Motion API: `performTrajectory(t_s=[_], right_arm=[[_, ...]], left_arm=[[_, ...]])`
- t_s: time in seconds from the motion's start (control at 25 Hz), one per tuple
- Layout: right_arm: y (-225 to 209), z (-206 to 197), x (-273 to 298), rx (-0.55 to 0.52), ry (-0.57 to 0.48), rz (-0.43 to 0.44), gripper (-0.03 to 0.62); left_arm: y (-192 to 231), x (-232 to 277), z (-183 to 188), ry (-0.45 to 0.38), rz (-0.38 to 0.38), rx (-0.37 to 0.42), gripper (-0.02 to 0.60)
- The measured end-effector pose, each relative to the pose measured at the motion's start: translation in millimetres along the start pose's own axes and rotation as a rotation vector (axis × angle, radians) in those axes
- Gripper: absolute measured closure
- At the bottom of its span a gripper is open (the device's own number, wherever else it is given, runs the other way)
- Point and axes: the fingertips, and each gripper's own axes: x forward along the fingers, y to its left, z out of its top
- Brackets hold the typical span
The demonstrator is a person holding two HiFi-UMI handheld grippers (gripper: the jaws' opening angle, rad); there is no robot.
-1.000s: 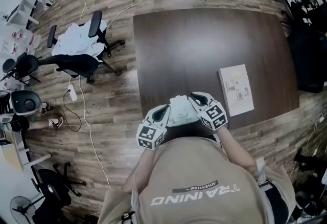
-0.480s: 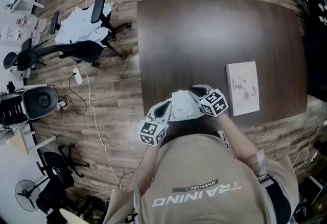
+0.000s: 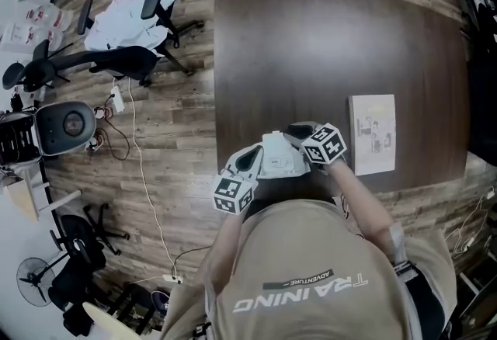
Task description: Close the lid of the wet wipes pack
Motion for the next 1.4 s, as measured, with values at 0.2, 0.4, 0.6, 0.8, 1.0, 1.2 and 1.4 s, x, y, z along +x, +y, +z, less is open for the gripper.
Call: performTrajectory(t_s=[0.2,0.4,0.6,0.8,1.0,1.2,1.4], right_arm=[[0.7,-5.2,5.5,-0.013,0.052,0.036,0.51],[1.5,-0.5,2.9,-0.017,0.027,0.023,0.542],[15.6,9.1,-6.2,-0.04,-0.017,0.017,0.551],[30.3,2.1,-25.4,-0.052,-0.051,0.003,0.554],[41.3,-1.1,-35.4,-0.071,-0.085,0.005,0.553],[57.5,-11.4,-42.7,-0.11,-0.065,0.013,0.553],[68.2,-21.7,-46.7,-0.151,-0.044,0.024,0.553]], left_arm=[[11.0,1.2,-0.1,-0.009,0.019,-0.02,0.571],[13.2,0.9,-3.0,-0.014,0.012,-0.02,0.571],[12.8,-1.4,-4.8,-0.017,-0.015,-0.005,0.571],[8.0,1.3,-7.1,-0.025,-0.035,-0.016,0.571],[8.1,-4.9,-2.6,-0.056,-0.032,-0.017,0.571],[2.4,-14.8,-5.6,-0.073,-0.031,-0.022,0.571],[-1.9,-22.3,-1.5,-0.097,-0.032,-0.019,0.571]])
